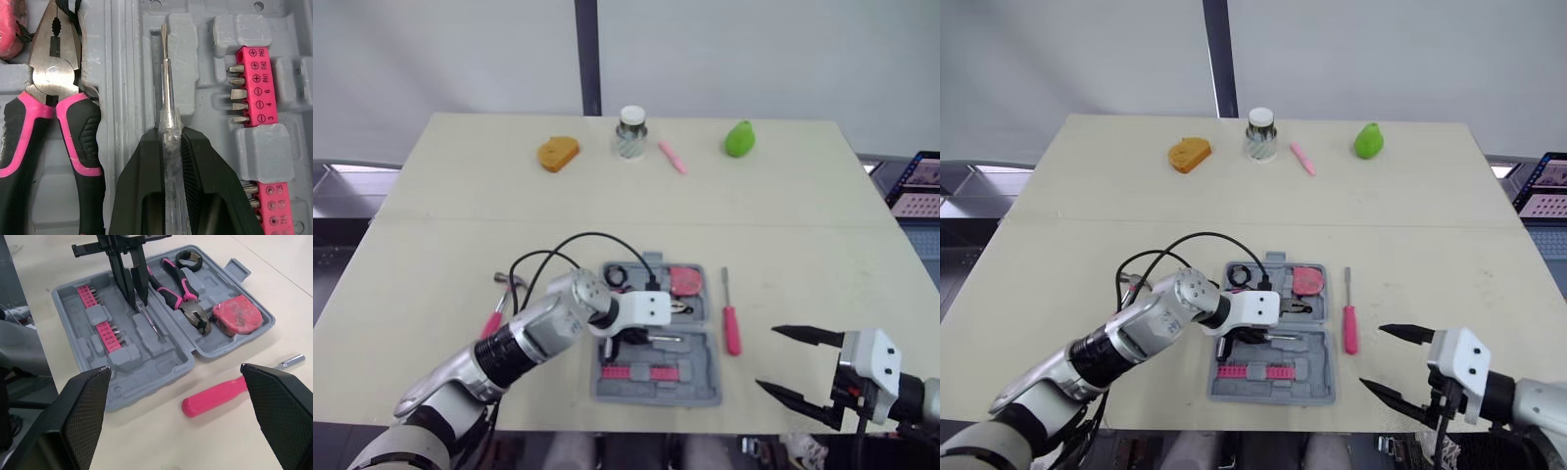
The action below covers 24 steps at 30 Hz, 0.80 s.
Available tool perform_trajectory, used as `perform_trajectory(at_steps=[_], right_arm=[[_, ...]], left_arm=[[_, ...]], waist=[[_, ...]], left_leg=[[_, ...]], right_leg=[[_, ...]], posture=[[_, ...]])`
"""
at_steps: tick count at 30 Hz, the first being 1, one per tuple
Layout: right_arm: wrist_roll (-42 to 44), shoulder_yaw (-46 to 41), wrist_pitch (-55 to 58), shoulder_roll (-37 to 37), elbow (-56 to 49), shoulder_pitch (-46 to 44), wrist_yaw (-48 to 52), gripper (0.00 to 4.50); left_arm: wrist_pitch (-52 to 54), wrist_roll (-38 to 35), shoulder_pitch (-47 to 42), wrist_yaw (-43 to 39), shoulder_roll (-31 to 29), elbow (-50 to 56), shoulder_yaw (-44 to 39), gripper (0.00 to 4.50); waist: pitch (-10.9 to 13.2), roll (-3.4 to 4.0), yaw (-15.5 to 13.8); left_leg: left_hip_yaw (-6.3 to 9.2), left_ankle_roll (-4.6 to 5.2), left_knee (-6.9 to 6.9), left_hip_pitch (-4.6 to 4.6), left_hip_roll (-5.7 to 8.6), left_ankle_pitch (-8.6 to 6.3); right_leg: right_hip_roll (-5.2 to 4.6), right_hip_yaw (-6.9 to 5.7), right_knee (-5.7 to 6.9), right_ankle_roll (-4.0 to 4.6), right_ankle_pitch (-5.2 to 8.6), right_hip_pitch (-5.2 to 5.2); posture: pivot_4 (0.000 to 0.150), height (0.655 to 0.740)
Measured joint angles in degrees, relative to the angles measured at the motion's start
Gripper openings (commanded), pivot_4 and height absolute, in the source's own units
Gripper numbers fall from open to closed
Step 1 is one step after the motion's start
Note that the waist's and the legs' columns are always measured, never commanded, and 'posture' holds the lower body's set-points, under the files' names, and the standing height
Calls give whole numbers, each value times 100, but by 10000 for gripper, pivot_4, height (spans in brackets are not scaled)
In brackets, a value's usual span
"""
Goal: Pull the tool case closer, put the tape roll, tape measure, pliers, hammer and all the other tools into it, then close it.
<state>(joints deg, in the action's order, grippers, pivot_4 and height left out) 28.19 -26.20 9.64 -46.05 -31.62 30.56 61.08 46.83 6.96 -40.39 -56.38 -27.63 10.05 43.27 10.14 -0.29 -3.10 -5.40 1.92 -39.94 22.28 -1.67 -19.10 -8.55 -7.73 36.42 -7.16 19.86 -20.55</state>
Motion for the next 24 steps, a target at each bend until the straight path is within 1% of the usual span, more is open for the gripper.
perform_trajectory(at_steps=[4,13,24], right_arm=[[-1,-161,-80,0,66,78,85,45000],[-50,-170,-132,0,257,152,225,45000],[-67,-152,-125,-1,267,-66,225,45000]], left_arm=[[-7,1,-24,8,2,-36,-1,67],[20,0,-82,2,38,-120,-18,67],[358,-12,-114,-65,-57,266,-79,67]], waist=[[0,0,5],[0,1,13],[0,1,7]], left_leg=[[-1,1,0,0,-1,-1],[-1,2,-2,0,-1,-1],[0,2,-3,0,0,-1]], right_leg=[[0,1,1,0,0,0],[0,2,1,0,0,1],[0,2,1,0,0,1]], posture=[[1500,6950],[1500,6950],[1500,6950]])
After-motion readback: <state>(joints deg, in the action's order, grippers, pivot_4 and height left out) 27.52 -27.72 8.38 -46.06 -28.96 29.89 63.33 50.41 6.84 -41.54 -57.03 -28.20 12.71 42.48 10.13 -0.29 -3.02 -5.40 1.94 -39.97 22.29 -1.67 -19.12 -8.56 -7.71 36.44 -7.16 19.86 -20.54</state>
